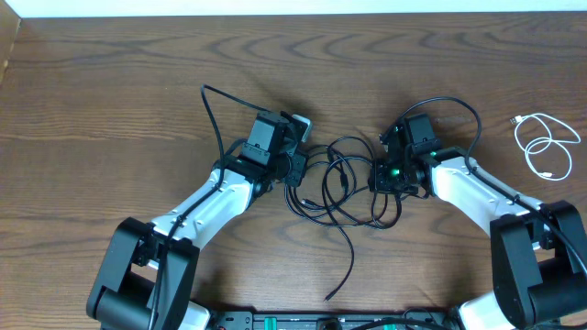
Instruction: Untangle cables
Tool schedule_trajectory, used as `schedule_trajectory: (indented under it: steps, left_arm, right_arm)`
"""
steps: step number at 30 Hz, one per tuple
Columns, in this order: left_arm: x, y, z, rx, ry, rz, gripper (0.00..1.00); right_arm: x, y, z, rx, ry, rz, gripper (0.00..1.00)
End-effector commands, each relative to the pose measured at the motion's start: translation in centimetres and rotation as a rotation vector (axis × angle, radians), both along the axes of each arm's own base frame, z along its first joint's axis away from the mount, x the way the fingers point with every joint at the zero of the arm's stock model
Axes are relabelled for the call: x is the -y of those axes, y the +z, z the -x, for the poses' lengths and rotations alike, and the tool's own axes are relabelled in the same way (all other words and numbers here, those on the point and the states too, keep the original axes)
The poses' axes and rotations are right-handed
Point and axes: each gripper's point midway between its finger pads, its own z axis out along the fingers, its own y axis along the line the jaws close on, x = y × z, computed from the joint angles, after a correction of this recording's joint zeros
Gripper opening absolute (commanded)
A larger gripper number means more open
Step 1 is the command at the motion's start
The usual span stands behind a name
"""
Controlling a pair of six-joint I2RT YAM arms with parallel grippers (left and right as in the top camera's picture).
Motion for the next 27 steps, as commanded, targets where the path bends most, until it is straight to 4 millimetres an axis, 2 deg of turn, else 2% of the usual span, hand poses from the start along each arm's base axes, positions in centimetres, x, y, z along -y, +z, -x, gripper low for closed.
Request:
schedule_trajectory:
  steps: [1, 9, 10, 13, 14, 23, 27]
  left_arm:
    - [0.2, -0.3, 0.1, -0.011, -0.013, 0.002, 0.08]
    - [0.2, -0.3, 0.1, -0.009, -0.01, -0.001, 0.08]
    - [0.2, -0.3, 0.0, -0.009, -0.01, -0.001, 0.13]
    - [0.2, -0.3, 0.0, -0.009, -0.011, -0.001, 0.63]
    - [0.2, -0.3, 0.1, -0.009, -0.011, -0.001, 0.67]
    - [-0.1, -0.9, 0.5, -0.036, -0.01, -0.014, 0.67]
    - [-0.9, -2.7, 0.3, -0.054, 0.019, -0.071, 0.67]
  right_arm:
    - [0.0, -0.3, 0.3, -0.007, -0.002, 0.01, 0.01]
    - [0.0, -0.3, 0.3, -0.01, -0.002, 0.011, 0.01]
    - [0.0, -0.3, 0.4, -0.011, -0.002, 0.011, 0.01]
    - [0.0, -0.3, 0.4, -0.011, -0.002, 0.011, 0.01]
    - [0.0, -0.3, 0.4, -0.011, -0.002, 0.011, 0.01]
    - [0.1, -0.3, 0.4, -0.013, -0.002, 0.012, 0.01]
    - [0.1, -0.3, 0.4, -0.012, -0.002, 0.012, 0.01]
